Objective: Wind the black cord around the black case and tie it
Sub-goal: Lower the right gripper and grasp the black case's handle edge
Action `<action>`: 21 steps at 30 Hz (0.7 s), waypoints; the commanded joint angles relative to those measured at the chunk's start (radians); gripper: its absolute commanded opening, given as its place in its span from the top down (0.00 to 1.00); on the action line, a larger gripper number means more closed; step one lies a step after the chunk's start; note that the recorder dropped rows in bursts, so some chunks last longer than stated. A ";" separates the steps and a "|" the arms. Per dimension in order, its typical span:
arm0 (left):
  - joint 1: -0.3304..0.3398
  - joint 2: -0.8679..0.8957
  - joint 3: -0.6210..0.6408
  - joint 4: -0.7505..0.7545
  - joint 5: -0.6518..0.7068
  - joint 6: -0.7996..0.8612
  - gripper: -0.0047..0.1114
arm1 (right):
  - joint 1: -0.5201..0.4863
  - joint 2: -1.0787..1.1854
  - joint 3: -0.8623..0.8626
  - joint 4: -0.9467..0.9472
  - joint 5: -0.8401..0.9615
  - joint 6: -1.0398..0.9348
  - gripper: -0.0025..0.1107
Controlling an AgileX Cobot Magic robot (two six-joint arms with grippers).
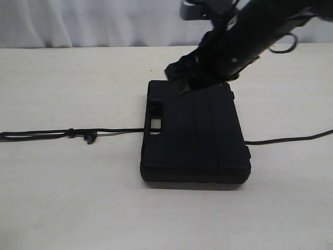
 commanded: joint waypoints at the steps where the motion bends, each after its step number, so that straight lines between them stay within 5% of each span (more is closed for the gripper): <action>1: 0.001 -0.002 0.002 0.000 -0.007 0.000 0.96 | 0.106 0.108 -0.112 -0.061 -0.017 0.077 0.50; 10: 0.001 -0.002 0.002 0.000 -0.007 0.000 0.96 | 0.255 0.376 -0.435 -0.354 0.188 0.373 0.50; 21: 0.001 -0.002 0.002 0.000 -0.007 0.000 0.96 | 0.232 0.583 -0.584 -0.394 0.235 0.447 0.50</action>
